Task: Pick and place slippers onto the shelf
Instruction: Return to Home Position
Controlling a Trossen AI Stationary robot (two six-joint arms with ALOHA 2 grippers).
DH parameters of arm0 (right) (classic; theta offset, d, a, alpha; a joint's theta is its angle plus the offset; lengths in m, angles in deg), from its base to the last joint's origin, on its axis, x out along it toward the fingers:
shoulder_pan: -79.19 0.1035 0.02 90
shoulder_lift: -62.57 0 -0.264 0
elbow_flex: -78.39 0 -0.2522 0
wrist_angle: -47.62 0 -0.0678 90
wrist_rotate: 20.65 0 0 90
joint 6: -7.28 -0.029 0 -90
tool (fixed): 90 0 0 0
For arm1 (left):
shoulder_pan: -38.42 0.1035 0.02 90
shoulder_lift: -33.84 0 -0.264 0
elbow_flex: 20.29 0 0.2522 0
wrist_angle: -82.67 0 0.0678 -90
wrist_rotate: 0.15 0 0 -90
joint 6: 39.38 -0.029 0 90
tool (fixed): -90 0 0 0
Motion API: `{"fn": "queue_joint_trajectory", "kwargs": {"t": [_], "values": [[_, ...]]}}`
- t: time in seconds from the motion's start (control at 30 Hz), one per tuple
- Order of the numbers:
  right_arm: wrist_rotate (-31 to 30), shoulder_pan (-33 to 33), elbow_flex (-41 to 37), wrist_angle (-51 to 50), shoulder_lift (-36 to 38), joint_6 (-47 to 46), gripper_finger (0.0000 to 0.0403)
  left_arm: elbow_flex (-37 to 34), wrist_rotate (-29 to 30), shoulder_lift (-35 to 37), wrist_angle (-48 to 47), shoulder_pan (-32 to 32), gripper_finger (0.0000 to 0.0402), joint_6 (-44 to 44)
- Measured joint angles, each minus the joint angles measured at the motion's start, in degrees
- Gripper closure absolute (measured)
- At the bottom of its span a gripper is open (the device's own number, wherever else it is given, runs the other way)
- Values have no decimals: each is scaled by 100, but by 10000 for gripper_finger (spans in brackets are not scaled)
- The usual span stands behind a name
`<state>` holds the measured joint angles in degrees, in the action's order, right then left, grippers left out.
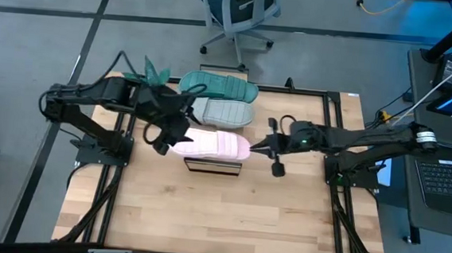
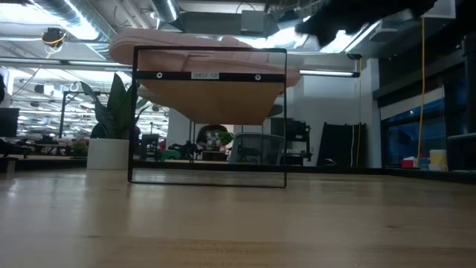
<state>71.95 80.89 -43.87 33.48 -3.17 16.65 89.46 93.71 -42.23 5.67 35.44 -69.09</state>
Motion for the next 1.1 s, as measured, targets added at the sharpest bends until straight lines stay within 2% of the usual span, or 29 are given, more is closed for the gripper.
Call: {"fn": "queue_joint_trajectory", "kwargs": {"t": [0.1,0.3,0.53,0.63,0.7,0.87,0.97,1.1], "values": [[4,174,7,-179,506,4,369,-474,221,303,261,-82,164,316],[4,564,11,-554,1550,20,367,-1987,1165,1230,1475,-290,164,826],[-12,762,-26,-1149,2386,-11,366,-3589,1248,2655,3116,-385,164,1314],[-1,795,-27,-1237,2549,-5,366,-4164,1679,3232,3701,-383,164,1523],[-3,793,-28,-1274,2659,14,366,-4544,1926,3640,3866,-379,164,1686],[-5,784,-31,-1478,2968,37,366,-5359,2129,4583,4027,-379,164,1935],[-5,782,-28,-1503,3066,36,366,-5659,2283,5144,4078,-379,164,2026],[-3,782,-30,-1679,3110,15,366,-5904,2171,5775,4037,-379,164,1907]]}}
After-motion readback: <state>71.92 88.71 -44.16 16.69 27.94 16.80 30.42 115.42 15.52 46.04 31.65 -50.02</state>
